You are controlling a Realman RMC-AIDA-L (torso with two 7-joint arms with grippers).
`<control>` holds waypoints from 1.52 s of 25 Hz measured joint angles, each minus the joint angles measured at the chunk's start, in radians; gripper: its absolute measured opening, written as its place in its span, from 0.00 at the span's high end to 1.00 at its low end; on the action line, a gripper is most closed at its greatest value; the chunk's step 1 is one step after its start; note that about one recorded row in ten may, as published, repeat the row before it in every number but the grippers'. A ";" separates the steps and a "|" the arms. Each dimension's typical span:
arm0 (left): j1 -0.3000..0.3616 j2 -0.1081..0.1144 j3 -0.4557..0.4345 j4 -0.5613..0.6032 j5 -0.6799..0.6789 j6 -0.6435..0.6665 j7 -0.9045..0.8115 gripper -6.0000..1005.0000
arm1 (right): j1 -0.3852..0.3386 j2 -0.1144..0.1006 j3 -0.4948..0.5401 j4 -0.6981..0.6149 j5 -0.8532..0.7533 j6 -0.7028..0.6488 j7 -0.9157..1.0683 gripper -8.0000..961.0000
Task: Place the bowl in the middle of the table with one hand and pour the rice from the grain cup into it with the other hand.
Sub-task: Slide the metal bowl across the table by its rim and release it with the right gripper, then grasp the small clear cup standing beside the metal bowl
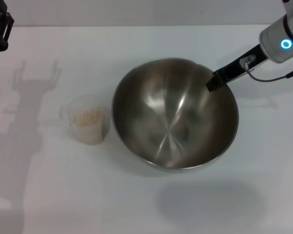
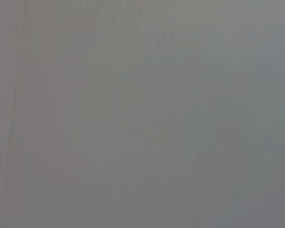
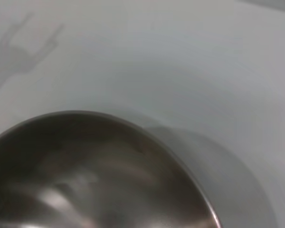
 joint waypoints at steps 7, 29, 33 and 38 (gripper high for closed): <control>0.000 0.000 0.000 0.000 0.000 0.006 0.001 0.16 | 0.006 0.002 0.005 0.013 -0.003 -0.008 0.004 0.94; 0.020 -0.003 0.004 -0.001 0.000 0.019 0.001 0.16 | -0.311 0.052 -0.111 -0.557 0.358 -0.428 -0.204 0.49; 0.026 -0.003 0.002 -0.002 0.000 0.019 0.001 0.16 | -0.426 0.057 -0.242 -0.495 0.722 -0.751 -0.545 0.49; 0.028 -0.002 0.005 0.000 0.000 0.018 0.001 0.16 | -0.456 0.057 -0.297 -0.429 0.946 -0.879 -0.770 0.49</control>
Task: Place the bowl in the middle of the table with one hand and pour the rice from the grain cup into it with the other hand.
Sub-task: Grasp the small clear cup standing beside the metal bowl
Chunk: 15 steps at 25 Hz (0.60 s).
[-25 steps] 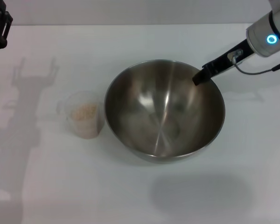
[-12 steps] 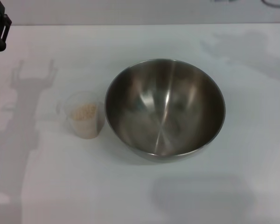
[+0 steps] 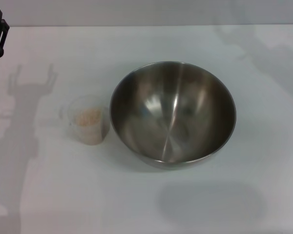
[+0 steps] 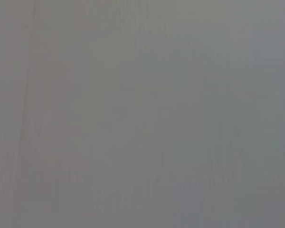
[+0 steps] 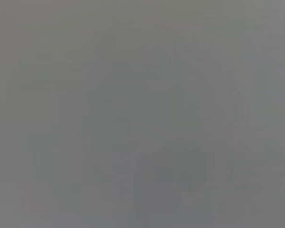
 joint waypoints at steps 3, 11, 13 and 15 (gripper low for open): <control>0.001 0.000 0.000 0.000 0.000 -0.001 0.000 0.16 | -0.004 0.000 -0.026 0.056 0.165 -0.087 -0.152 0.49; 0.004 0.000 0.002 0.000 0.000 -0.004 0.000 0.16 | 0.024 -0.005 -0.105 0.056 0.153 -0.212 -0.201 0.49; 0.003 0.000 0.002 -0.001 0.000 -0.002 0.000 0.16 | 0.025 -0.005 -0.110 0.055 0.129 -0.224 -0.197 0.49; 0.002 0.000 0.002 -0.003 0.000 -0.001 0.000 0.16 | 0.025 -0.003 -0.131 0.053 0.110 -0.277 -0.198 0.49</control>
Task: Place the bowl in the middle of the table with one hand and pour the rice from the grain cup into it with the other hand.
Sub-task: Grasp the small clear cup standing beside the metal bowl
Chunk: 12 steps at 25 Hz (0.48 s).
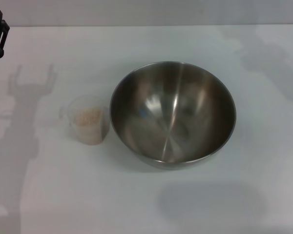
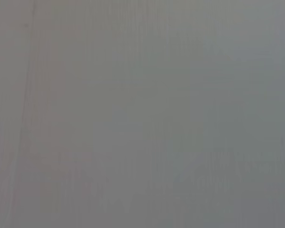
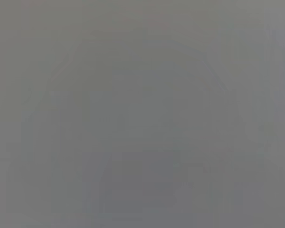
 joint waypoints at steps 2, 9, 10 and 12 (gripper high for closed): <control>-0.001 0.000 0.000 0.001 0.000 0.000 0.000 0.16 | -0.001 0.001 -0.043 -0.008 -0.004 -0.098 -0.004 0.49; -0.005 0.000 0.001 0.002 0.023 0.001 0.000 0.16 | 0.005 0.005 -0.366 -0.049 -0.166 -0.679 0.018 0.49; -0.005 0.000 0.001 0.002 0.023 0.001 0.000 0.16 | 0.005 0.005 -0.366 -0.049 -0.166 -0.679 0.018 0.49; -0.005 0.000 0.002 0.000 0.026 0.001 0.000 0.16 | 0.013 0.005 -0.433 -0.018 -0.207 -0.816 0.086 0.49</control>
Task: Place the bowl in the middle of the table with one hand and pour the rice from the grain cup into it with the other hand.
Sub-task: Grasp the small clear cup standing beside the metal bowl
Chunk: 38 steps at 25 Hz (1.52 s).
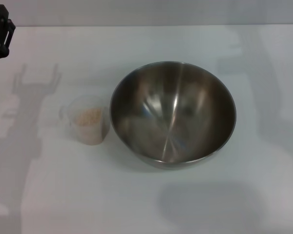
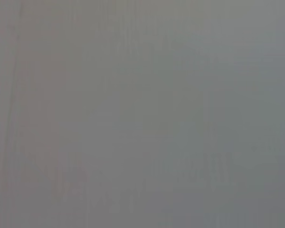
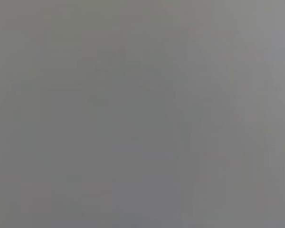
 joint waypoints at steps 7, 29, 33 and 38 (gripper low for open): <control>0.019 -0.002 0.007 -0.004 0.001 0.013 0.000 0.16 | -0.029 -0.004 -0.054 0.232 -0.434 -0.349 0.880 0.49; 0.385 -0.001 0.153 -0.373 -0.007 -0.056 0.391 0.16 | 0.005 -0.074 0.221 0.948 -0.859 -0.753 1.881 0.49; 0.453 -0.005 0.219 -0.445 -0.045 -0.096 0.432 0.16 | 0.011 -0.084 0.247 0.958 -0.859 -0.745 1.875 0.49; 0.454 -0.005 0.298 -0.476 -0.172 -0.110 0.507 0.16 | 0.019 -0.097 0.297 0.966 -0.860 -0.723 1.869 0.49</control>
